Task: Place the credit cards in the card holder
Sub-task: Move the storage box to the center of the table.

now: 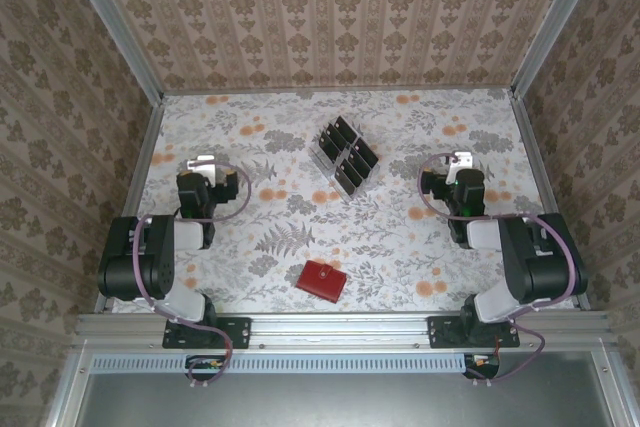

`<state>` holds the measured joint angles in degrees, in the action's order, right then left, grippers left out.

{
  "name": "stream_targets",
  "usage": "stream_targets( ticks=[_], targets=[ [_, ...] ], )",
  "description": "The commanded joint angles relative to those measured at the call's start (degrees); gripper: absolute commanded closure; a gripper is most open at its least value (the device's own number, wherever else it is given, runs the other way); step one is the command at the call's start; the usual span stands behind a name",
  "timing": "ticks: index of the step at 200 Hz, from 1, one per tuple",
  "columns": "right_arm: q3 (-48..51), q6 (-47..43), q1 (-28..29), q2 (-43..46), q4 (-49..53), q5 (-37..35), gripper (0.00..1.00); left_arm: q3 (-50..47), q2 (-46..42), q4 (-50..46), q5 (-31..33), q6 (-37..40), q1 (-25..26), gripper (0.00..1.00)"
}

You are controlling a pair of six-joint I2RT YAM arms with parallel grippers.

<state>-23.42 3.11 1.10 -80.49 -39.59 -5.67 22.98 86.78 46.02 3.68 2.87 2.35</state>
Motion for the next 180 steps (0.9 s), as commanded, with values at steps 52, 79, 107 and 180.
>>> stream_targets(
  ticks=[52, 79, 107, 180],
  targets=[
    [-21.7, 21.2, -0.3, 15.2, 44.8, 2.9, 0.00, 9.5, -16.0, -20.7, 6.0, -7.6, 2.2, 0.00],
    [-25.0, 21.7, 1.5, 14.8, 48.9, 12.0, 0.00, 16.2, -17.0, -32.1, 1.0, -18.3, 3.3, 0.00],
    [-31.1, 20.3, 7.0, 10.8, 55.7, 12.2, 0.04, 23.6, -11.8, -38.7, -5.2, -24.8, 6.5, 0.00],
    [-46.0, 16.8, 20.2, -7.6, 66.7, -1.5, 0.08, 40.0, 9.0, -37.1, -13.4, -34.4, 13.6, 0.00]
  ],
)
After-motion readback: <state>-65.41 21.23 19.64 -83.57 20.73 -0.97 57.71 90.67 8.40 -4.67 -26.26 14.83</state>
